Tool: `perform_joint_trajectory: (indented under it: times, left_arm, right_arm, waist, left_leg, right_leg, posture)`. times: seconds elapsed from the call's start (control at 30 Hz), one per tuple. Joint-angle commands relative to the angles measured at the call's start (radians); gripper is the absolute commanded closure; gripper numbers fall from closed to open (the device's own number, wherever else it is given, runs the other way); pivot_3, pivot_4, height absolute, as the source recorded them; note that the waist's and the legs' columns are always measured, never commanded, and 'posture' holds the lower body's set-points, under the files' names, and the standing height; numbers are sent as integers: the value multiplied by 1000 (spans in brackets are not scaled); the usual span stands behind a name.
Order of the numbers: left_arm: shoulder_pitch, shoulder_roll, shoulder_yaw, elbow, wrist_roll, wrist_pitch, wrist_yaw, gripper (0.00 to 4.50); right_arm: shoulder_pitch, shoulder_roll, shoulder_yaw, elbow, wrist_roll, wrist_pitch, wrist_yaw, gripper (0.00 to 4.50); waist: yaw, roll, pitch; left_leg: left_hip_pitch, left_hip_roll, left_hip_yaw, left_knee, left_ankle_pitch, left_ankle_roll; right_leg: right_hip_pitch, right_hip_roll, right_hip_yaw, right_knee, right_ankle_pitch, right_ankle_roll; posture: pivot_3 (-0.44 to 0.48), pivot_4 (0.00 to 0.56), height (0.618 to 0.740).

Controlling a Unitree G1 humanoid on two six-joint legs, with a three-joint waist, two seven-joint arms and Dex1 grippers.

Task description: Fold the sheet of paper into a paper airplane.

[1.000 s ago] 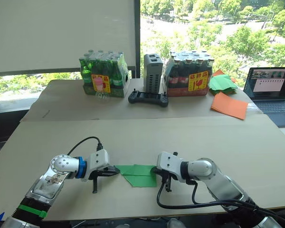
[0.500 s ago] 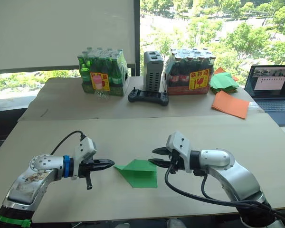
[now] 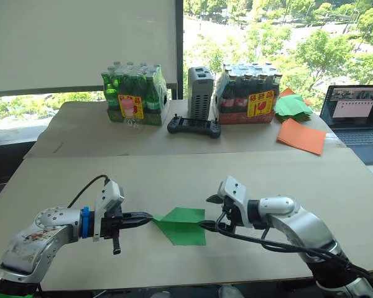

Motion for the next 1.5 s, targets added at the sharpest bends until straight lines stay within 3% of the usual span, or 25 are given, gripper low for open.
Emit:
perform_joint_trajectory:
  times: [0.03,0.33,0.37,0.57,0.77,0.93,1.13,1.33,1.5]
  left_arm:
    - [10,10,25,-47,-23,7,15,4500]
    - [17,8,22,-63,-27,5,37,4500]
    - [17,7,21,-64,-28,5,39,4500]
    - [14,7,17,-71,-37,9,49,4500]
    - [2,11,7,-62,-41,7,60,4500]
    - [-22,9,3,-51,-46,12,69,4500]
    - [-85,-16,19,-11,-66,36,98,4500]
    - [-130,-22,18,29,-71,42,99,4500]
    - [-137,-26,7,45,-66,32,91,4500]
  right_arm:
    - [-33,28,-29,16,76,60,14,46]
    - [-70,46,-50,70,192,199,14,46]
    - [-69,46,-48,71,197,200,12,558]
    - [-66,59,-56,72,219,210,-1,2603]
    - [-62,61,-57,67,235,210,-19,4445]
    - [-57,71,-70,27,230,161,-36,4445]
    - [-46,48,-98,-111,111,-136,-71,4445]
    - [31,-70,95,-97,-355,-813,-112,4445]
    - [24,-103,187,59,-739,-1119,-293,4445]
  waist:
    - [0,0,0]
    - [2,0,0]
    - [2,0,0]
    - [1,0,0]
    - [2,0,0]
    - [2,0,0]
    - [3,1,1]
    - [1,0,1]
    - [-9,0,1]
  left_leg:
    - [0,0,0,0,0,0]
    - [0,0,0,0,0,0]
    - [0,0,0,0,0,0]
    - [0,0,0,0,0,0]
    - [0,0,0,0,0,0]
    - [0,0,0,0,0,0]
    - [-1,0,0,0,0,-1]
    - [0,0,1,0,3,-5]
    - [1,-1,3,1,3,-7]
  right_leg:
    - [0,0,0,0,0,0]
    - [0,0,0,0,0,0]
    - [0,0,0,0,0,0]
    - [0,0,0,0,0,0]
    - [0,0,0,0,0,0]
    - [0,0,0,0,0,0]
    - [-1,0,0,0,0,0]
    - [-1,0,0,0,-1,1]
    - [-1,0,1,1,0,1]
  posture:
    - [0,150,711]
    - [0,150,711]
    - [0,150,711]
    - [0,150,711]
    - [0,150,711]
    - [0,150,711]
    - [0,150,711]
    - [0,150,711]
    - [0,150,711]
